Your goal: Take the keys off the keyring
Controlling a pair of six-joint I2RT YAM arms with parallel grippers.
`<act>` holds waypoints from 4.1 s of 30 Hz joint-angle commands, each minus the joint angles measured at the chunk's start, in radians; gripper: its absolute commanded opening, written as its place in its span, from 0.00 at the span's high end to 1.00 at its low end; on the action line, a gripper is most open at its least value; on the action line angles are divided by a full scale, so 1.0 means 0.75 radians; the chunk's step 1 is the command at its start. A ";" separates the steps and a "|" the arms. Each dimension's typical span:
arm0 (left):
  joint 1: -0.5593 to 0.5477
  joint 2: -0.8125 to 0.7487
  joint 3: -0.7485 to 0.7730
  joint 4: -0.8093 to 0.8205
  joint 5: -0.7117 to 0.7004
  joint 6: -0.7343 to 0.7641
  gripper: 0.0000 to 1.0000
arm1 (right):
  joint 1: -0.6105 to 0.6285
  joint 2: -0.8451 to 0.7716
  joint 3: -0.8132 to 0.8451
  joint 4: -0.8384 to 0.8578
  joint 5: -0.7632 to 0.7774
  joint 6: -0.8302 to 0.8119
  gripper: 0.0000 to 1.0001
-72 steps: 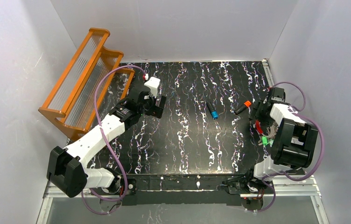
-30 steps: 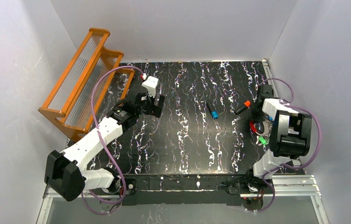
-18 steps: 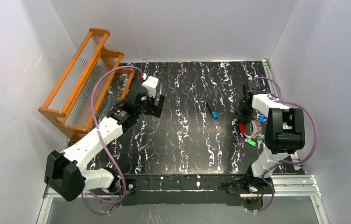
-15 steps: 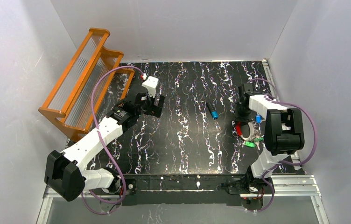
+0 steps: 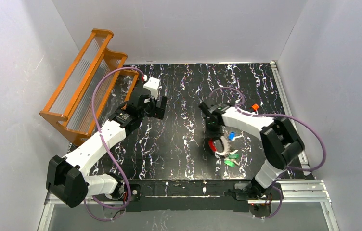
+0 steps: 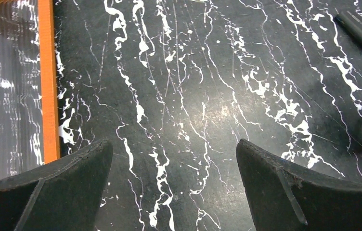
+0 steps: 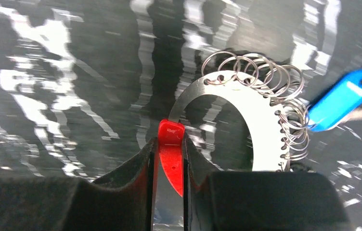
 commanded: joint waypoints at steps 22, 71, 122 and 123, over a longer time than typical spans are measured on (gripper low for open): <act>0.147 0.002 0.021 -0.049 -0.144 -0.103 0.02 | 0.313 0.092 0.342 0.319 -0.070 -0.163 0.42; -0.055 0.038 -0.267 -0.063 0.411 -0.511 0.03 | 0.242 0.203 0.044 0.494 0.214 -0.293 0.61; -0.122 0.482 -0.476 1.144 0.647 -1.255 1.00 | 0.027 -0.233 -0.439 1.166 -0.316 -0.055 0.62; -0.118 0.461 -0.466 1.142 0.661 -1.226 1.00 | 0.028 -0.267 -0.442 1.157 -0.307 -0.069 0.58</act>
